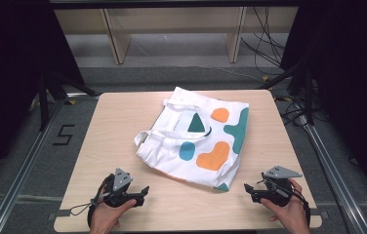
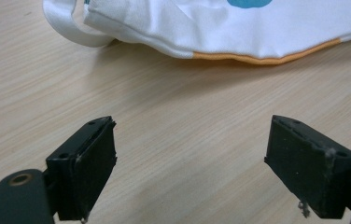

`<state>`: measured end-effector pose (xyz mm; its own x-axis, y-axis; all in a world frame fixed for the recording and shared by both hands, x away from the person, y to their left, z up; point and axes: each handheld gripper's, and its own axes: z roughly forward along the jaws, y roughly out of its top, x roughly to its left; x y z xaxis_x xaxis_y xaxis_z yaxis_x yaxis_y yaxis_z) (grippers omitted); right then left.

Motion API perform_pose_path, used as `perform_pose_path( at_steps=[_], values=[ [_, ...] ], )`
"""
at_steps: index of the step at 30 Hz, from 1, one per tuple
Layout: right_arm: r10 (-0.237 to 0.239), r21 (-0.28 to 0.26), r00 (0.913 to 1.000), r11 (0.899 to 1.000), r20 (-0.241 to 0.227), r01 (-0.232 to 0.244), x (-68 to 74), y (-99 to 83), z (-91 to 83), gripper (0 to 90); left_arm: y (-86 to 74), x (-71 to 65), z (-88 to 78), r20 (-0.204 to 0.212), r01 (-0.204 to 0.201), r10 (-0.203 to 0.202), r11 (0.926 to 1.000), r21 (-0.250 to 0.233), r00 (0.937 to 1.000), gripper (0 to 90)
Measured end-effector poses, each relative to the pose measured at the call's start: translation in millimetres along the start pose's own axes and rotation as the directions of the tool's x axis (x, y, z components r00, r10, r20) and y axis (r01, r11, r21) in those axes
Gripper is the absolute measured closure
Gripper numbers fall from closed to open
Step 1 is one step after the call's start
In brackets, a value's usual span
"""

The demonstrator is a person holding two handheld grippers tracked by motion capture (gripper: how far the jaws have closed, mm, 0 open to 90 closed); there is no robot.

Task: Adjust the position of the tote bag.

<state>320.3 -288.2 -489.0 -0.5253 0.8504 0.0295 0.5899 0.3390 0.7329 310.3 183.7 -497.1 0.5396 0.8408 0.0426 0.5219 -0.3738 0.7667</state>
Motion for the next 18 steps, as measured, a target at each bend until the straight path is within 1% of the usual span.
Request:
perform_pose_path(
  at_steps=[1, 2, 4, 5, 6, 7, 8, 9, 11, 12, 13, 14, 15, 16, 17, 18],
  values=[
    [0.021, -0.011, 0.9998, 1.0, -0.004, -0.021, -0.5, 0.1, 0.6, 21.7, -0.6, -0.7, 0.3, -0.004, 0.018, -0.018, 0.9998, -0.008, 0.9998, 15.1],
    [0.025, -0.006, 0.9997, 1.0, -0.004, -0.025, -0.3, 0.4, 0.4, 21.7, -0.1, -0.2, -0.2, -0.004, 0.017, -0.017, 0.9998, -0.013, 0.9998, 15.1],
    [0.024, 0.001, 0.9997, 1.0, 0.005, -0.024, 0.0, 0.8, -0.2, 21.7, 0.3, 0.9, -0.8, -0.007, 0.014, -0.014, 0.9999, -0.007, 0.9999, 15.0],
    [0.024, 0.001, 0.9997, 1.0, 0.005, -0.024, 0.0, 0.8, -0.2, 21.7, 0.1, 1.3, 0.0, -0.003, 0.021, -0.021, 0.9997, -0.011, 0.9998, 15.0],
    [0.034, 0.007, 0.9994, 0.999, -0.011, -0.034, 0.1, 0.8, 0.3, 21.7, 0.9, 4.2, -1.6, -0.006, -0.023, 0.023, 0.9995, 0.023, 0.9997, 15.0],
    [0.031, 0.002, 0.9993, 1.0, -0.02, -0.031, -1.4, 0.5, 2.0, 21.7, 0.5, 3.6, 0.1, 0.001, -0.006, 0.006, 0.9998, 0.019, 1.0, 15.0],
    [0.027, 0.006, 0.9995, 1.0, -0.018, -0.027, -2.0, 0.4, 2.5, 21.7, 0.5, 3.6, 0.1, 0.001, -0.006, 0.006, 0.9998, 0.019, 1.0, 15.0],
    [0.033, 0.005, 0.9993, 0.999, -0.019, -0.033, -2.1, 0.5, 2.6, 21.7, 1.7, 1.2, 2.5, -0.011, 0.027, -0.027, 0.9995, -0.017, 0.9996, 15.0],
    [0.03, 0.008, 0.9993, 1.0, -0.023, -0.03, -2.7, 0.3, 2.4, 21.9, 2.4, 1.3, 2.6, -0.015, 0.023, -0.023, 0.9996, -0.015, 0.9996, 14.9],
    [0.037, 0.011, 0.9991, 0.999, -0.02, -0.036, -2.7, 0.0, 1.1, 21.9, 2.9, 1.6, 2.9, 0.001, 0.009, -0.009, 0.9998, -0.02, 1.0, 15.0],
    [0.037, 0.011, 0.9991, 0.999, -0.02, -0.036, -2.7, 0.0, 1.1, 21.9, 2.9, 1.6, 2.9, 0.001, 0.009, -0.009, 0.9998, -0.02, 1.0, 15.0],
    [-0.004, -0.015, 0.9998, 1.0, -0.019, 0.004, -4.9, -0.3, 2.5, 21.9, 2.7, 3.0, 3.0, 0.004, 0.008, -0.008, 0.9997, -0.023, 1.0, 15.0],
    [0.036, 0.005, 0.999, 0.999, -0.026, -0.036, -2.0, 1.1, -0.5, 22.0, 4.0, 4.8, 2.1, -0.004, 0.004, -0.004, 0.9999, -0.009, 1.0, 15.0],
    [0.039, -0.002, 0.9989, 0.999, -0.024, -0.039, -0.7, 1.4, -0.4, 22.1, 3.9, 4.7, 3.9, 0.002, 0.031, -0.031, 0.9992, -0.027, 0.9995, 15.0],
    [0.024, -0.012, 0.9997, 1.0, -0.005, -0.024, -0.4, 0.8, 0.6, 22.1, 5.7, 5.2, 4.1, -0.01, 0.035, -0.035, 0.999, -0.028, 0.9993, 15.1],
    [0.026, -0.004, 0.9995, 1.0, -0.019, -0.026, 0.2, 0.4, 1.3, 22.1, 6.8, 7.8, 3.7, -0.012, 0.018, -0.018, 0.9997, -0.019, 0.9998, 15.3]
  ],
)
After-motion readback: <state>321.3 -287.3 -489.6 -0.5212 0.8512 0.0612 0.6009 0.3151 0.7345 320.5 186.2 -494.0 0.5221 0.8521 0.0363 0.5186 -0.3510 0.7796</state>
